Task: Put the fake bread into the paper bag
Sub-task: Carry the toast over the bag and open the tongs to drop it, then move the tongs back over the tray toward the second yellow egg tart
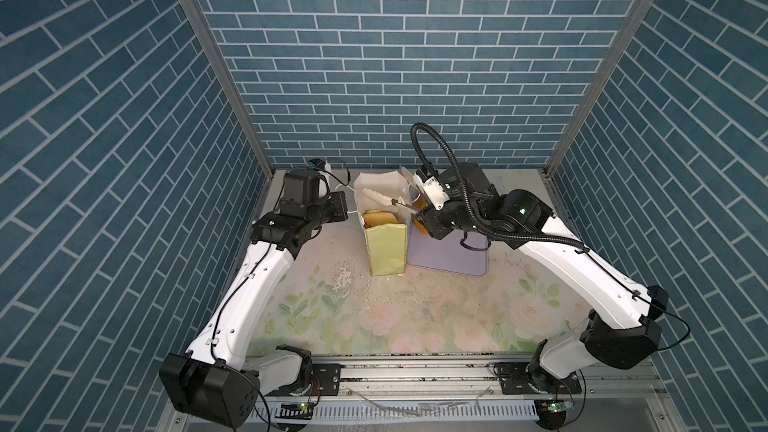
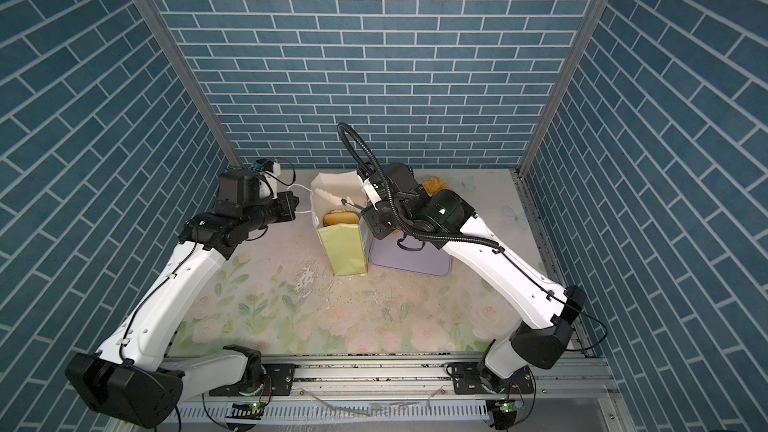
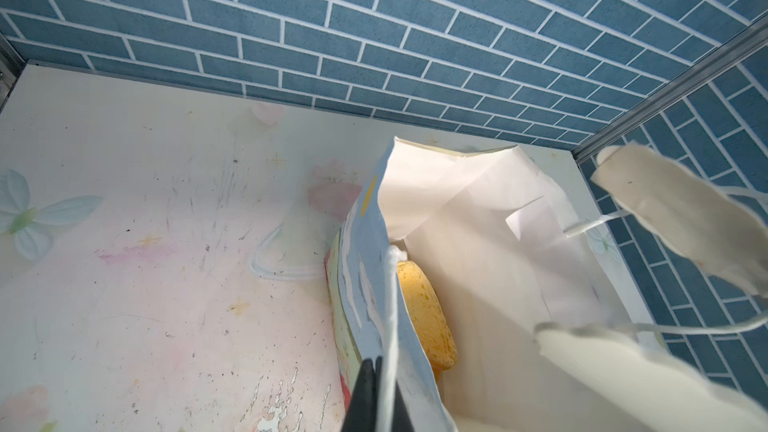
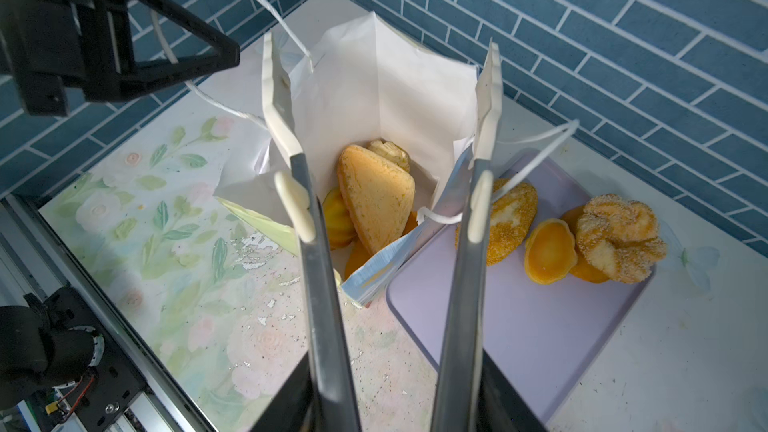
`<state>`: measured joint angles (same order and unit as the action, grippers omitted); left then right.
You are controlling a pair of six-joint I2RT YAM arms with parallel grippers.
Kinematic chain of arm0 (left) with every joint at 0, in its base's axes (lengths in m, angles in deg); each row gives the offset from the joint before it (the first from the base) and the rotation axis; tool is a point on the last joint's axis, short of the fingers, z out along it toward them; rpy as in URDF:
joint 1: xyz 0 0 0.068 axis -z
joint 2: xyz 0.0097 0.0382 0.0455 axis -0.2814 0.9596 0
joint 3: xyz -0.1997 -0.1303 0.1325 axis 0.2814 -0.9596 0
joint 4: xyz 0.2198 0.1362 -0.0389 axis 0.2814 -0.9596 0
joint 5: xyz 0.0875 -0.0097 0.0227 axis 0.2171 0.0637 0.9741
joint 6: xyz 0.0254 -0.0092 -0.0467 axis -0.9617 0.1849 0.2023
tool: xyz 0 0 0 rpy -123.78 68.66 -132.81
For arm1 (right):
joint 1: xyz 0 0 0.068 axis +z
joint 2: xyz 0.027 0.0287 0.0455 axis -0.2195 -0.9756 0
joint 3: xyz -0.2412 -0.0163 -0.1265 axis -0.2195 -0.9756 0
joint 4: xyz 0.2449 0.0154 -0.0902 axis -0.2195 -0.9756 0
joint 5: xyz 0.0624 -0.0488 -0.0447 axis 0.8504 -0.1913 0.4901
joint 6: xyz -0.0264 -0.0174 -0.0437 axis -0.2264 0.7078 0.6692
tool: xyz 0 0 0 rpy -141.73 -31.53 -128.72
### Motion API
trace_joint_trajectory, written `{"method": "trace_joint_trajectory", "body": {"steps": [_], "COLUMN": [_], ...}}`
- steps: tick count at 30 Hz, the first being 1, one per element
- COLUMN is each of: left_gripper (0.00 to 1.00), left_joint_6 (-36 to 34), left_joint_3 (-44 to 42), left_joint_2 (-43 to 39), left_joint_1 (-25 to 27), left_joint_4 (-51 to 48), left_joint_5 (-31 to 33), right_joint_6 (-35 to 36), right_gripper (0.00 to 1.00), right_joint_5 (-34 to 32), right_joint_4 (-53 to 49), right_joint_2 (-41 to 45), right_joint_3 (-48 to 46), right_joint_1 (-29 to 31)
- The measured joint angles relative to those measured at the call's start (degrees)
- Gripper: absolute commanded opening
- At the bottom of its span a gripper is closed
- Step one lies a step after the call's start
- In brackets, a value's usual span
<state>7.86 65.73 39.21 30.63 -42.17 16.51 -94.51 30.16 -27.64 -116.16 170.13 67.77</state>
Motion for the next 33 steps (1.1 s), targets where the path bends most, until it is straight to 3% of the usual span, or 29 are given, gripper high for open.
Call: {"method": "trace_joint_trajectory", "body": {"steps": [9, 17, 23, 33], "left_gripper": [0.06, 0.06, 0.06, 0.06], "left_joint_6": [0.2, 0.2, 0.2, 0.2], "left_joint_3": [-0.6, -0.7, -0.8, -0.8], "left_joint_2": [-0.8, -0.9, -0.9, -0.9], "left_joint_1": [0.0, 0.0, 0.0, 0.0], "left_joint_4": [0.3, 0.4, 0.4, 0.4], "left_joint_5": [0.0, 0.0, 0.0, 0.1], "right_joint_6": [1.6, 1.0, -1.4, -5.3], "right_gripper": [0.53, 0.52, 0.51, 0.51], "right_joint_5": [-6.3, -10.9, -10.3, -2.4], "right_joint_4": [-0.3, -1.3, -1.0, 4.3], "right_joint_2": [6.3, 13.2, 15.9, 10.3], "right_joint_3": [1.2, -2.6, -12.7, -29.8], "right_joint_1": [-0.7, -9.1, -18.6, -25.7]}}
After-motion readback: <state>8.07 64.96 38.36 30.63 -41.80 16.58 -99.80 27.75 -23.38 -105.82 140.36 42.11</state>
